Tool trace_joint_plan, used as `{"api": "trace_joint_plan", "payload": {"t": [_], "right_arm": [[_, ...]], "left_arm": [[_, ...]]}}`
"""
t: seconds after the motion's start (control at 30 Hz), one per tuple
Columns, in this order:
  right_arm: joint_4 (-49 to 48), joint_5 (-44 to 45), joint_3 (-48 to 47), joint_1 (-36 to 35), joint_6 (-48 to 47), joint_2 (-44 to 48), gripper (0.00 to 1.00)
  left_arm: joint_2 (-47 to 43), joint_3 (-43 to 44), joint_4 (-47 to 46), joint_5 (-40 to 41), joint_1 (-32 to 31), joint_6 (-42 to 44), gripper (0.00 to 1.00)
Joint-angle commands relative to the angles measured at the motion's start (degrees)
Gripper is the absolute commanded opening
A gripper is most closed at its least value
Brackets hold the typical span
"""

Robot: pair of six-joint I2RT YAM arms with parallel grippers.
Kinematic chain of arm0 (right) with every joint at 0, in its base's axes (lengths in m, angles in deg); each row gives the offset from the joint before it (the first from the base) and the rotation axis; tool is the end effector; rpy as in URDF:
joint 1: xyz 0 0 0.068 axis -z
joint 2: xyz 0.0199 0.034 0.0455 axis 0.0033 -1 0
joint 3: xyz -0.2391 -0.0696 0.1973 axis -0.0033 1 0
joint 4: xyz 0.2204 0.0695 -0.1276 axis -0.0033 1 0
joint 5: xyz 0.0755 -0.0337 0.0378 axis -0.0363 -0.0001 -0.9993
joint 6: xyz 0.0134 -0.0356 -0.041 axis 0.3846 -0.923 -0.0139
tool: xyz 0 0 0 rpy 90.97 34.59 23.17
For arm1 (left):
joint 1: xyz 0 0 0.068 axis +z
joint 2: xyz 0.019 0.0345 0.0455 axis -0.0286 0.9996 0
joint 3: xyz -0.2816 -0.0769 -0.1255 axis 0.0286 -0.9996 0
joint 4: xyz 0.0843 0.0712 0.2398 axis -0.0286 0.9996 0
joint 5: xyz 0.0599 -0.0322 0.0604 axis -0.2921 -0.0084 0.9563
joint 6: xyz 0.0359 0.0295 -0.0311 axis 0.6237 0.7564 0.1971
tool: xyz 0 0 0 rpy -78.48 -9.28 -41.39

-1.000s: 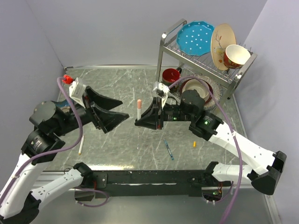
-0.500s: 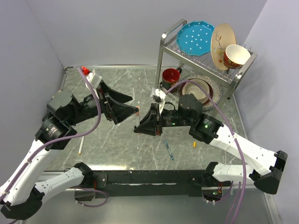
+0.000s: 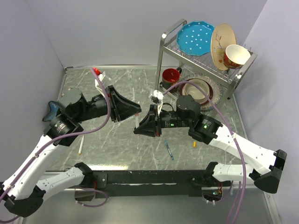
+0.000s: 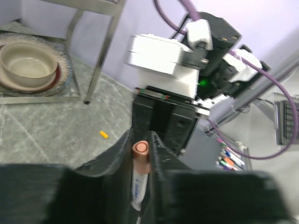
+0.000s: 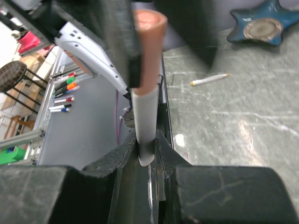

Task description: Insert the pens into the pen caps

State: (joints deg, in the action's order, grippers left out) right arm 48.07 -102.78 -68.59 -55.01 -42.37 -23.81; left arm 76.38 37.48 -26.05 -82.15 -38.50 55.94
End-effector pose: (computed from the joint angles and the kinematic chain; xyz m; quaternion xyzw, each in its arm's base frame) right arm 0.1143 0.2033 0.4456 -0.4337 0.5917 0.5518 0.3965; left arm 0.1104 -0.1102 0.4998 0.2515 0.6380 -0.5574 0.4680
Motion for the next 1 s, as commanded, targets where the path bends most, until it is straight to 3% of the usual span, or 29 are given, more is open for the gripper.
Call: {"api": "trace_joint_plan", "payload": {"t": [0.0, 0.07, 0.2, 0.3, 0.6, 0.77, 0.97], "right_arm": [[-3.86, -0.2, -2.09, -0.52, 0.5, 0.55, 0.0], [-6.4, 0.24, -2.18, -0.35, 0.86, 1.25, 0.0], [-8.61, 4.72, -4.19, 0.79, 1.03, 2.57, 0.0], [-11.07, 5.08, -5.33, 2.11, 2.09, 3.45, 0.0], [-11.33, 2.7, -13.07, 7.91, 6.13, 0.47, 0.0], [-8.71, 2.44, -18.59, 8.44, 5.17, -2.08, 0.0], [-9.31, 3.06, -20.81, 8.44, 5.16, -5.6, 0.0]], "left_arm": [[-0.48, -3.37, -3.6, -5.4, -0.05, -2.4, 0.14], [-2.23, -8.03, -10.17, -8.57, -0.14, -6.43, 0.01], [-5.57, -19.98, -19.78, -12.27, -0.14, -19.09, 0.01], [-8.21, -21.93, -15.31, -10.7, -0.14, -17.98, 0.01], [-10.32, -29.76, -22.14, -10.61, -0.93, -23.5, 0.01], [-11.9, -29.76, -19.34, -8.24, -2.25, -22.63, 0.01], [-12.35, -36.61, -31.8, -7.36, -5.4, -31.75, 0.01]]}}
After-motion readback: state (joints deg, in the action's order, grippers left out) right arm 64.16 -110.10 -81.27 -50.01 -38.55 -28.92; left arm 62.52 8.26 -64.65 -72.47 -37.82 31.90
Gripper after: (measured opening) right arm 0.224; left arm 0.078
